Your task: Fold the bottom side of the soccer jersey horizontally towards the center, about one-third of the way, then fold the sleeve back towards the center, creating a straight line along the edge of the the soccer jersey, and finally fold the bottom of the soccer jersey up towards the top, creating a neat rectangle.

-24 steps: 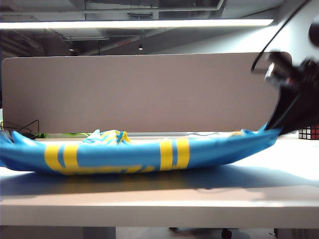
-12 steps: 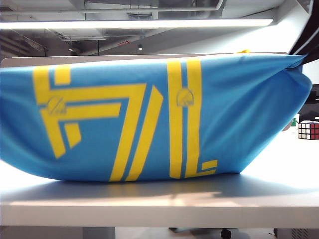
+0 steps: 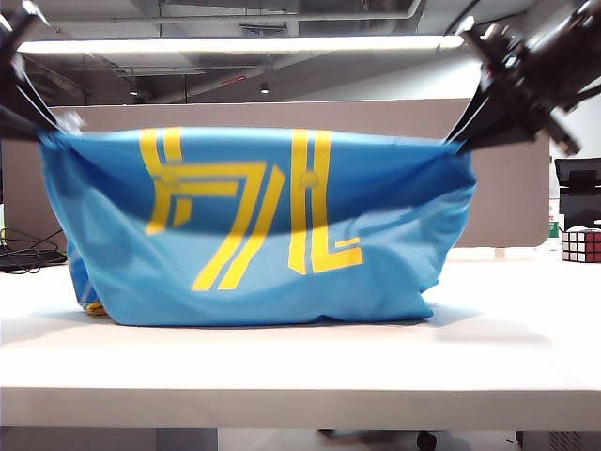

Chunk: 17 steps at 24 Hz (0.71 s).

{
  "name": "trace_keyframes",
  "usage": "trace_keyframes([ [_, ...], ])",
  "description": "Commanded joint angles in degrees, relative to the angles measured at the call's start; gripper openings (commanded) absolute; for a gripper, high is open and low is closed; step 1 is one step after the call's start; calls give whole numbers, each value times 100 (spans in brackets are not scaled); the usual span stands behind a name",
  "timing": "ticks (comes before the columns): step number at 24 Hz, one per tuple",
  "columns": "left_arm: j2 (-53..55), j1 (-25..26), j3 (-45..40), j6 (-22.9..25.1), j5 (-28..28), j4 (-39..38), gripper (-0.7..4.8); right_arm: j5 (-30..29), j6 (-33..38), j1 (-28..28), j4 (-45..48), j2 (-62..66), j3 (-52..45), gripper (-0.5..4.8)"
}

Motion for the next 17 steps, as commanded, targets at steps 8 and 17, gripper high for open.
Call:
trace_keyframes([
  [8,2723,-208,1928,28,-61,1792,285,-9,48,-149,1427,2186,1963,323],
  [17,2426,-37,2404,37,444,1722,364,-629,66,-470,520,1762,2846,364],
])
